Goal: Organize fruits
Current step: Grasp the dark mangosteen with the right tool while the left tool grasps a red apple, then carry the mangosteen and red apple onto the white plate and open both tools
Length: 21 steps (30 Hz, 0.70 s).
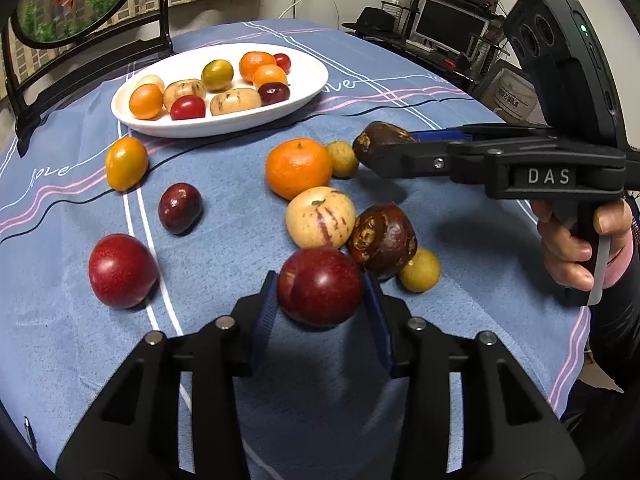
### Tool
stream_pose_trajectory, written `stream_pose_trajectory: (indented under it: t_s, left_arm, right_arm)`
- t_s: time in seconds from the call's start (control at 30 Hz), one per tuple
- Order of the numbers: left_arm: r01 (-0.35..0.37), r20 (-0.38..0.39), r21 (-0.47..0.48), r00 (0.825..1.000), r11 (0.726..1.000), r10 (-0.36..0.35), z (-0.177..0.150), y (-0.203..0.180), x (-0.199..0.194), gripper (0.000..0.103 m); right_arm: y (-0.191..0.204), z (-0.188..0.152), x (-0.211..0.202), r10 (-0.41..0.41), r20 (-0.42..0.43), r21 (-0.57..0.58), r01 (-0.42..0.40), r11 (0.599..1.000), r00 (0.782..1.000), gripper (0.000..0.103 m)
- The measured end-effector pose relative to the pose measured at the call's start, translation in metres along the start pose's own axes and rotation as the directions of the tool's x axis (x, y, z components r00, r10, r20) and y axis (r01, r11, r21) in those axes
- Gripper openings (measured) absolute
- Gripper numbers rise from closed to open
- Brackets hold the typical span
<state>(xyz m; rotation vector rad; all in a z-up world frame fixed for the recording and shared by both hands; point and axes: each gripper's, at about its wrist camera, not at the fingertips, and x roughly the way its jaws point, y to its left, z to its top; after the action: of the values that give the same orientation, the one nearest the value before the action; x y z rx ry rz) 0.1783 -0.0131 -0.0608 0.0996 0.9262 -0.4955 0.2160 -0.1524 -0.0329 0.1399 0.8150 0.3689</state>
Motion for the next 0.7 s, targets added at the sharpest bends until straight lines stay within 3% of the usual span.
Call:
stream_pose_trajectory:
  t_s: [0.3,0.7]
  left_arm:
    - [-0.003,0.011,-0.011,1.000,1.000,0.003,0.000,0.003,-0.002,0.042]
    - [-0.025,0.089,-0.038,0.996,0.999,0.028,-0.003,0.005,-0.022,0.042]
  right_arm:
    - [-0.001,-0.001,-0.001,0.001,0.007,0.002,-0.001,1.000,1.000,0.045]
    - [0.000,-0.001,-0.002,-0.017,0.020,0.000,0.017,1.000,1.000,0.045]
